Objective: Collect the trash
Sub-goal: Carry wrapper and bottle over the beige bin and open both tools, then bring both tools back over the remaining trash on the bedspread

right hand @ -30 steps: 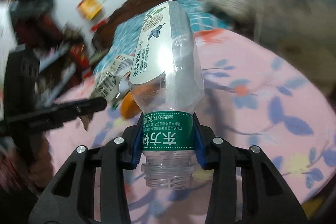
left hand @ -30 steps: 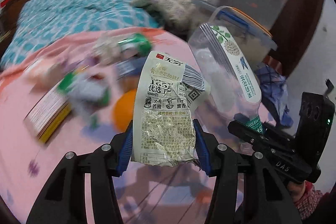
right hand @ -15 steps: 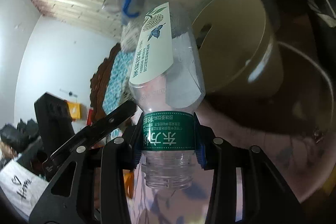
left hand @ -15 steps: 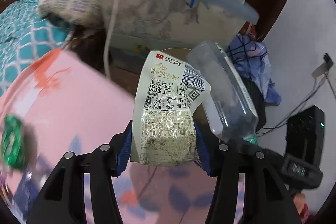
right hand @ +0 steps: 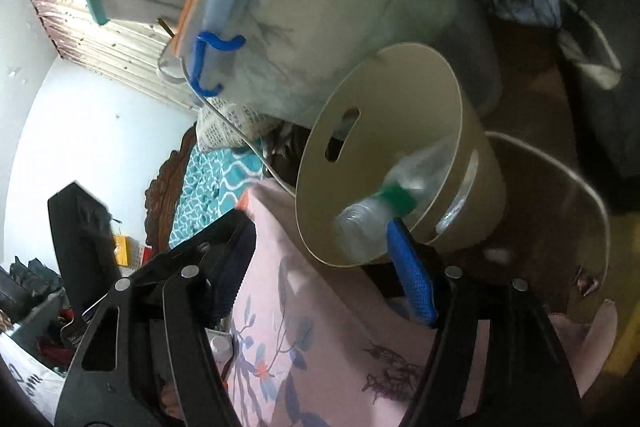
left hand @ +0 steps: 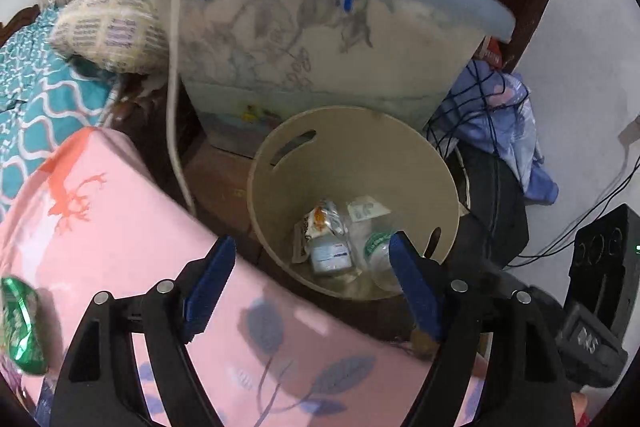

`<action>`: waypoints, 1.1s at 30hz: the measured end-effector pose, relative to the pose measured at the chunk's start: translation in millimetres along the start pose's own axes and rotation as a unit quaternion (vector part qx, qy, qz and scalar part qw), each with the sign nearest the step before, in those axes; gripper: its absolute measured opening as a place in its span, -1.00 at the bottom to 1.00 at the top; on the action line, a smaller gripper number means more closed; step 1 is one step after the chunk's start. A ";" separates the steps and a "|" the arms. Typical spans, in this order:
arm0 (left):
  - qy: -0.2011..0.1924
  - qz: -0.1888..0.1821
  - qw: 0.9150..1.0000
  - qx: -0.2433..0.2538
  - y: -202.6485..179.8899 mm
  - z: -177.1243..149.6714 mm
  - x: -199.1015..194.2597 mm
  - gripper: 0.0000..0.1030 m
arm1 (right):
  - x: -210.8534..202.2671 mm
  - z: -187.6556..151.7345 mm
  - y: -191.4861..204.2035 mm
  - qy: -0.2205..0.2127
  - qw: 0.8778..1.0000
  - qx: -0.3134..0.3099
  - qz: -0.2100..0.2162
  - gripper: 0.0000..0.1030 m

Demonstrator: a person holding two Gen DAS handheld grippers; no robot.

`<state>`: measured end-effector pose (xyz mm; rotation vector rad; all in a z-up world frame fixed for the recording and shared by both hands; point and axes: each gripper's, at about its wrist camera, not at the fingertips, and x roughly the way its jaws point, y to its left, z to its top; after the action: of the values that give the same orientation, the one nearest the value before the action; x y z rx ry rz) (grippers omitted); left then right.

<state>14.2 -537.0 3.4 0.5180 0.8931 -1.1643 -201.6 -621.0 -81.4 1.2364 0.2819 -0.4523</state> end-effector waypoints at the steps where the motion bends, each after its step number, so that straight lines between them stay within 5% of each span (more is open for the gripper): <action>1: -0.010 -0.003 1.000 -0.005 4.9 -5.0 -10.8 0.46 | -3.1 -3.0 -3.0 0.000 1.000 0.001 0.004 0.35; 7: -0.053 -0.004 0.996 -0.065 56.2 -60.0 -80.2 0.46 | -1.7 -26.9 25.4 0.017 0.999 -0.033 0.025 0.35; 13: -0.090 0.048 0.984 -0.149 139.3 -146.2 -158.6 0.46 | 26.6 -76.9 77.1 0.088 0.990 -0.096 0.059 0.35; 19: -0.124 0.145 0.948 -0.254 228.2 -257.4 -244.9 0.46 | 55.7 -152.9 137.8 0.181 0.963 -0.181 0.088 0.35; 24: -0.109 0.220 0.922 -0.299 271.9 -328.4 -278.1 0.49 | 79.3 -207.8 166.0 0.237 0.940 -0.227 0.092 0.35; 28: -0.100 0.240 0.922 -0.286 275.6 -344.9 -273.1 0.71 | 92.8 -249.8 183.2 0.277 0.922 -0.253 0.092 0.35; 33: -0.071 0.225 0.941 -0.241 277.3 -337.6 -240.2 0.79 | 94.6 -286.1 199.4 0.288 0.901 -0.315 0.078 0.35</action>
<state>133.2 -53.2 -16.0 0.2120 0.8409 -0.5296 -13.2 -314.9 -44.6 0.7122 0.7634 0.1632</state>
